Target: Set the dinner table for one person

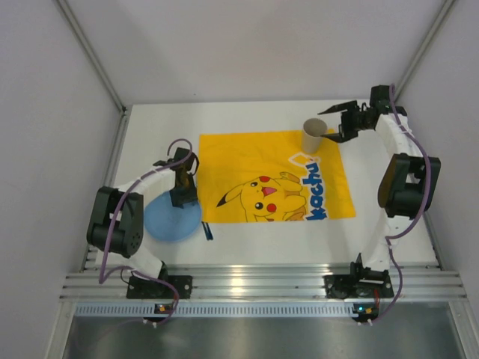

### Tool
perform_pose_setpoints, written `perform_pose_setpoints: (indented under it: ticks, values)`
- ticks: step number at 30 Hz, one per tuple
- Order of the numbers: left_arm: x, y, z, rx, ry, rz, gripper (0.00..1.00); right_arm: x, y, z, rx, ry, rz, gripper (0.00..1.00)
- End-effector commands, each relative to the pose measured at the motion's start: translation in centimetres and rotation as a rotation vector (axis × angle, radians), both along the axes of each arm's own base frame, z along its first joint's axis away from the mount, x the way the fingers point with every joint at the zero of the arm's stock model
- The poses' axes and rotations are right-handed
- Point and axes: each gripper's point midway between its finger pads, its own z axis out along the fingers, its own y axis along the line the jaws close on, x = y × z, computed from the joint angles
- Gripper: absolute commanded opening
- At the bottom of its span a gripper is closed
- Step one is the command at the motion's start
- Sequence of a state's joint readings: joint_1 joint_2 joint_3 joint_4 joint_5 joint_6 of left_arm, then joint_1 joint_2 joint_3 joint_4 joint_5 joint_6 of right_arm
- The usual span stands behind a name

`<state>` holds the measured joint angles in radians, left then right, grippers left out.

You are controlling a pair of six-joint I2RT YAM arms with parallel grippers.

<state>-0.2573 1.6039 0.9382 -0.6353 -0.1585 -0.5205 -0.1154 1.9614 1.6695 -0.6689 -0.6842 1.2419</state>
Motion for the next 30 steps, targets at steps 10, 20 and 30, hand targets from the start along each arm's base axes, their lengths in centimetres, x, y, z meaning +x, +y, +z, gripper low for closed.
perform_pose_setpoints:
  ticks: [10, 20, 30]
  values:
    - [2.4, -0.5, -0.3, 0.002, -0.004, -0.014, 0.44, -0.5, 2.5, 6.9, 0.028, -0.111, 0.071, 0.75]
    - [1.4, 1.2, -0.6, 0.085, 0.039, -0.019, 0.36, -5.6, 5.6, 8.6, 0.002, -0.181, 0.2, 0.75]
    - [1.6, 8.4, -2.3, 0.134, 0.079, 0.102, 0.36, -8.7, 5.8, 9.2, -0.027, -0.234, 0.256, 0.75]
